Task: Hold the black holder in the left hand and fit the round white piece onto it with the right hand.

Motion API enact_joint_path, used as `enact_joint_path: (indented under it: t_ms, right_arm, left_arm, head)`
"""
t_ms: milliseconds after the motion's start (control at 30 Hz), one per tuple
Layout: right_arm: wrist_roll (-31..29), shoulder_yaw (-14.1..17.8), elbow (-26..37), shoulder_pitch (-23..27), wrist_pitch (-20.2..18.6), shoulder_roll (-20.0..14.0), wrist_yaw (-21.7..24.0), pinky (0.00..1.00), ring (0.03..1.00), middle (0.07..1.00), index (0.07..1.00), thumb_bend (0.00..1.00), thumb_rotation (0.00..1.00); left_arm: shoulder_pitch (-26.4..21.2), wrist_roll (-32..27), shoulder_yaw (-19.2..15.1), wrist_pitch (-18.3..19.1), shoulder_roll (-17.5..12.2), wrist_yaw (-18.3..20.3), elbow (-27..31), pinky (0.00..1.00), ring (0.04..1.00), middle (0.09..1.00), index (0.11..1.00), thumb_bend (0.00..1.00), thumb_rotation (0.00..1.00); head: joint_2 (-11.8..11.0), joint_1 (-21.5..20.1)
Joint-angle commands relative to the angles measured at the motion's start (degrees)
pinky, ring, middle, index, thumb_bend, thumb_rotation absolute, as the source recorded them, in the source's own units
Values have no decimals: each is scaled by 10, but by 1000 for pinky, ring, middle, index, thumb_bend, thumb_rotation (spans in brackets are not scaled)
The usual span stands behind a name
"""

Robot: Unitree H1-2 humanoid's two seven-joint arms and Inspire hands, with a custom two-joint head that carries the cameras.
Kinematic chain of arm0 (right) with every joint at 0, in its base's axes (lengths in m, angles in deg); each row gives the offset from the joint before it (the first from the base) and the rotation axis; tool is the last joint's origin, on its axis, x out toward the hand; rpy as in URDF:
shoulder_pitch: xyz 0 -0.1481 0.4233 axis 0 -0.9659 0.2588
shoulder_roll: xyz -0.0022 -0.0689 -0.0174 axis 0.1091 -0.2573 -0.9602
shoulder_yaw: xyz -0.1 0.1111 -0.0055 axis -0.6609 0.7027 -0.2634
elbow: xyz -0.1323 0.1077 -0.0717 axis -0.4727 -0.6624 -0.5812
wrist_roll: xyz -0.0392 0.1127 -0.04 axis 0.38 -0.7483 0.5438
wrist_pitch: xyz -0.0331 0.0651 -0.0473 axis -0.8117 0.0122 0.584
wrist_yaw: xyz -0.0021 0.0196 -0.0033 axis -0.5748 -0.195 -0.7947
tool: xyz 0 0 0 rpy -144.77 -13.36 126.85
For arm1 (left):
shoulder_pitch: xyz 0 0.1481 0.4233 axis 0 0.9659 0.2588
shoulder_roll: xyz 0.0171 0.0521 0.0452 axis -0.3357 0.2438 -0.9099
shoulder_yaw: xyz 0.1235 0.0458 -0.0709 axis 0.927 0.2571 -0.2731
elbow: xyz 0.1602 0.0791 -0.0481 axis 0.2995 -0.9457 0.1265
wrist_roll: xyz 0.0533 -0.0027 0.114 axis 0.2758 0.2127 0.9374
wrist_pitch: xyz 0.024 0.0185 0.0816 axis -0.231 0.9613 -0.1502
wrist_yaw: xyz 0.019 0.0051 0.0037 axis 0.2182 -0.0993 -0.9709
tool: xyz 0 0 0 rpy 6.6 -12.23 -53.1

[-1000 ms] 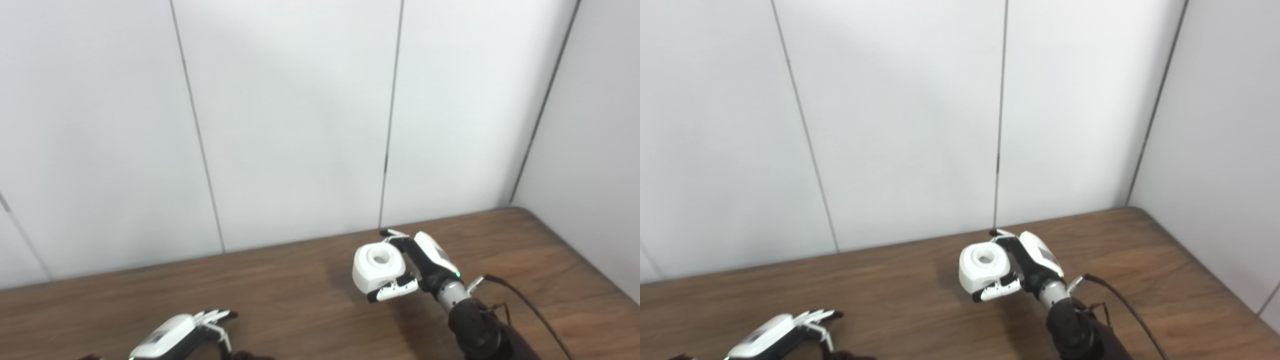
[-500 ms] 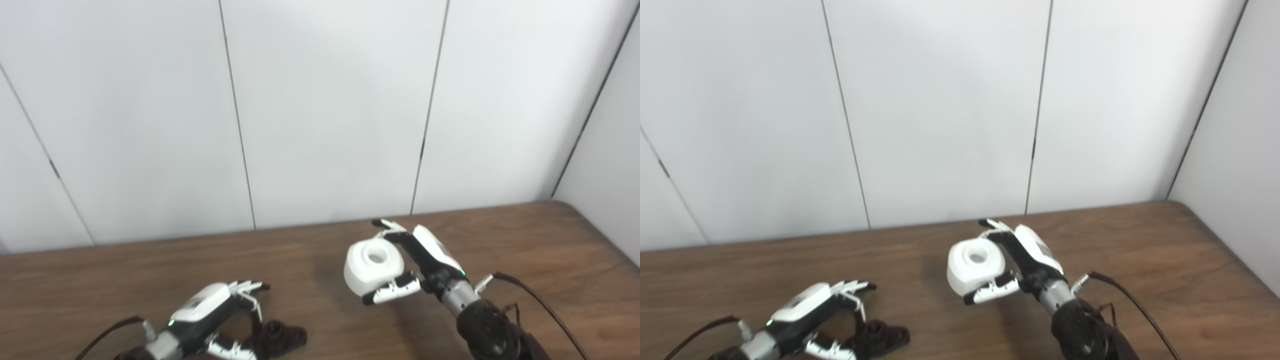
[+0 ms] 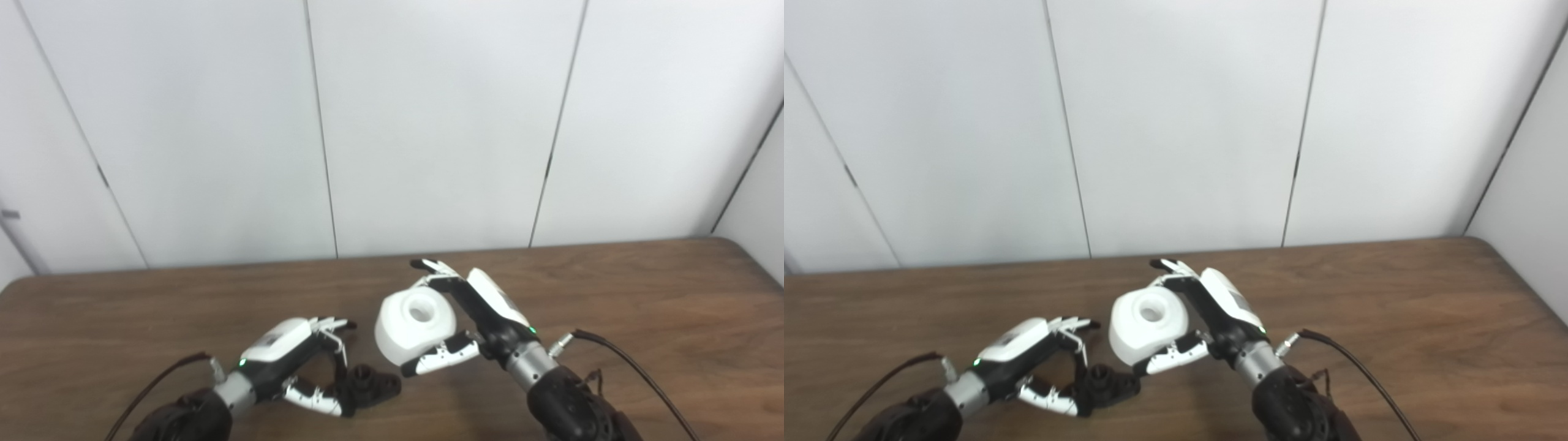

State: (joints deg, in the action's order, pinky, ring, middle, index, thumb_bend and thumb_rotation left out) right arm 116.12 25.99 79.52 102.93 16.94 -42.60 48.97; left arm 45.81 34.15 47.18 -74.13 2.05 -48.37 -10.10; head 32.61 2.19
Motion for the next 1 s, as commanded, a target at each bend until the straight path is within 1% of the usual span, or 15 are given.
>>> enact_joint_path:
  t_ms: [0,100,233,333,533,700,800,833,967]
  right_arm:
    - [1,0,20,12,12,15,-9,839,956,920,481,500,143]
    - [17,-8,20,6,3,38,-18,837,953,921,481,501,140]
    - [36,-14,9,-5,9,63,-36,834,942,916,481,501,139]
    - [41,-14,4,-15,5,79,-43,846,947,919,481,502,139]
    - [52,-13,-10,-27,15,97,-63,895,980,938,480,502,137]
    - [71,-14,-9,-32,4,108,-78,921,989,949,480,502,137]
    - [106,-17,-10,-36,-7,115,-98,857,969,936,480,504,140]
    - [117,-19,-8,-38,-12,117,-101,818,961,934,480,503,141]
    - [151,-23,-4,-47,-22,121,-113,768,957,936,480,502,141]
  left_arm:
    - [-9,12,8,6,7,3,11,1000,976,945,478,515,46]
    - [-7,14,8,13,11,4,17,1000,977,946,478,516,45]
    - [-8,16,11,12,14,1,18,1000,972,945,477,516,46]
    - [-6,17,11,17,16,2,22,1000,974,949,477,515,46]
    - [-5,18,11,19,18,1,22,1000,971,949,477,515,47]
    - [-3,15,9,21,17,3,28,1000,970,950,477,515,47]
    - [0,13,7,22,17,3,29,1000,972,948,477,515,47]
    - [1,13,6,24,17,3,30,1000,973,949,477,516,46]
    - [5,13,6,27,16,3,36,1000,974,950,477,515,46]
  head:
    - [0,2]
    - [3,10]
    - [4,23]
    - [6,32]
    - [8,36]
    - [13,28]
    - [13,28]
    - [14,28]
    - [16,26]
